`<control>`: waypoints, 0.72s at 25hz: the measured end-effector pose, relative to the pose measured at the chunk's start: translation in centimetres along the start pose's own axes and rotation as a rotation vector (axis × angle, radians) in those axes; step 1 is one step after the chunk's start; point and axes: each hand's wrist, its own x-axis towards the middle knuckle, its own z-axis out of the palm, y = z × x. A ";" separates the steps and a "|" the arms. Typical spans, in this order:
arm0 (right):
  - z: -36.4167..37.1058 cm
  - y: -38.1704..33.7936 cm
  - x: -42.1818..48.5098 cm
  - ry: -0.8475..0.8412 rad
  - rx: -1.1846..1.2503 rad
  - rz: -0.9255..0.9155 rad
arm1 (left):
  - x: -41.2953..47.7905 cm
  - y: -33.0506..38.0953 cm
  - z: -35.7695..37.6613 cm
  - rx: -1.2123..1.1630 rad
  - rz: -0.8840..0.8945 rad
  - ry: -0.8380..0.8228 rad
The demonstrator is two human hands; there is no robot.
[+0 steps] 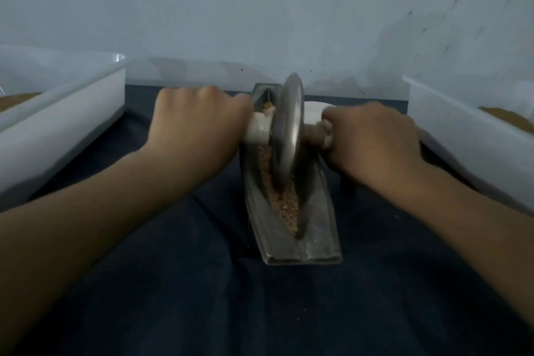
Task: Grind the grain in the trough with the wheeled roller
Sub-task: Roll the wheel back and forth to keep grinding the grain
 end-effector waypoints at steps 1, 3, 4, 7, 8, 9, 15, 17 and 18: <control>0.8 -0.4 1.6 -0.001 0.012 0.003 | 1.4 -0.1 1.2 -0.031 0.004 -0.012; 1.3 -1.2 4.4 -0.034 0.038 0.015 | 3.5 -0.5 2.7 -0.089 -0.050 -0.056; 1.1 -1.4 5.2 -0.056 0.042 0.025 | 3.9 -0.4 3.0 -0.103 -0.081 -0.071; 0.2 -1.2 3.4 -0.047 0.022 -0.029 | 1.5 -0.2 1.7 -0.103 -0.082 -0.052; -0.2 -0.7 1.9 -0.002 0.007 -0.059 | 0.2 -0.4 0.9 -0.086 -0.050 -0.022; -0.7 -0.2 0.3 0.057 -0.007 -0.096 | -1.2 -0.6 0.1 -0.058 0.000 0.022; -0.8 0.4 -1.7 0.081 0.006 -0.063 | -1.9 -0.4 -0.5 -0.035 0.004 0.026; 0.3 -0.7 2.1 0.025 -0.012 -0.014 | 0.8 0.0 1.6 -0.056 -0.070 0.003; 0.4 -1.1 3.8 -0.045 0.020 0.003 | 2.0 0.0 2.4 -0.085 -0.094 -0.021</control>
